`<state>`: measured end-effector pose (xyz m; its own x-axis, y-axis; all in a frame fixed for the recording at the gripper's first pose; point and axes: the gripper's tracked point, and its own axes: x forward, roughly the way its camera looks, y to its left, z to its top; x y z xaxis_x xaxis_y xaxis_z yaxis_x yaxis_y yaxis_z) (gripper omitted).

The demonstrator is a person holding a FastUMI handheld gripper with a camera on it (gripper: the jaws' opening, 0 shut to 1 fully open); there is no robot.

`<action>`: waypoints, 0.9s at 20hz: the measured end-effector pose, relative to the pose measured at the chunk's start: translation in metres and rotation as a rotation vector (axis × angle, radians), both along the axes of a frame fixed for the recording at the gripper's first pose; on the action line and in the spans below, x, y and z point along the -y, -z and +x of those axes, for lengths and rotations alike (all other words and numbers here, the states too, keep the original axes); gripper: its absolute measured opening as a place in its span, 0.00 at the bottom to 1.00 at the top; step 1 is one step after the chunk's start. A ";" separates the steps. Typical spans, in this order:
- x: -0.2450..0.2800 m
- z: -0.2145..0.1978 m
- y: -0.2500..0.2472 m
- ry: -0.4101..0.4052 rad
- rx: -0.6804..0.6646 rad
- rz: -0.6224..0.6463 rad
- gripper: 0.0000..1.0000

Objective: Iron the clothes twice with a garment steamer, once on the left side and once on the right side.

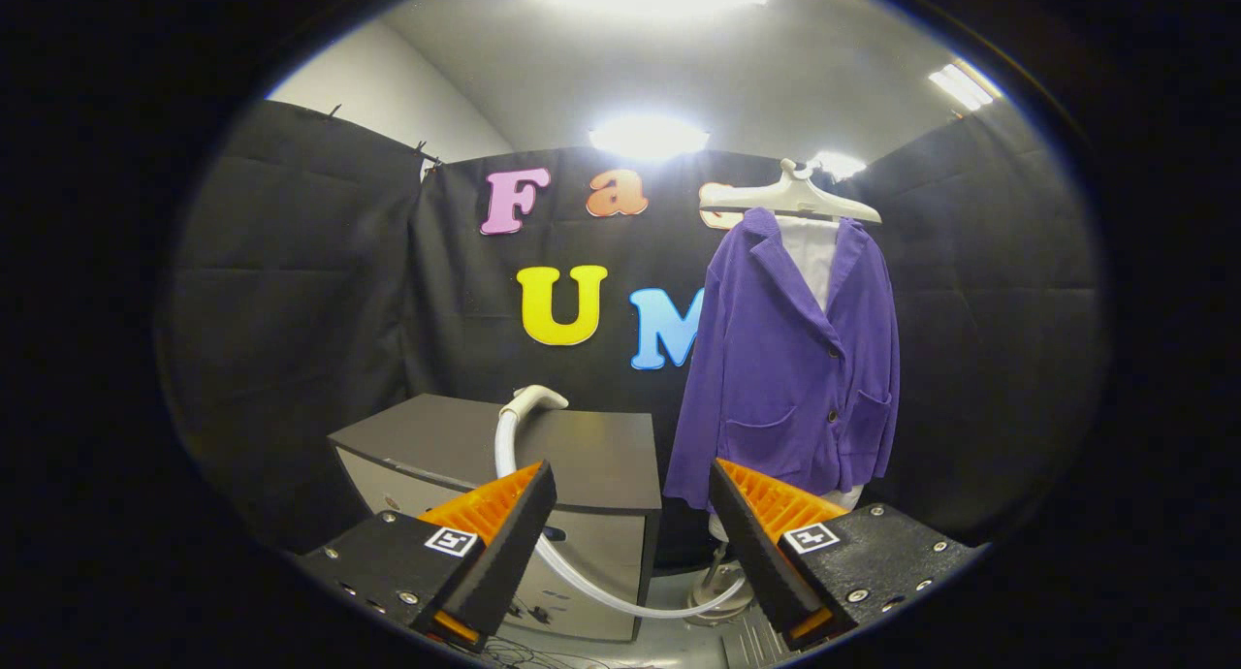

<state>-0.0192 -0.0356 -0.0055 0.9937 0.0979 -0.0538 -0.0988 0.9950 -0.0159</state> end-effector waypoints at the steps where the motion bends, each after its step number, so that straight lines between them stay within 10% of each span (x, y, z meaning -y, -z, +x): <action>1: 0.002 -0.004 -0.001 -0.016 -0.011 -0.008 0.98; 18: 0.001 -0.031 -0.049 -0.232 0.040 -0.051 0.98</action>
<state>-0.0503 -0.0366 0.0439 0.9464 0.3219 -0.0261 -0.3229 0.9435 -0.0741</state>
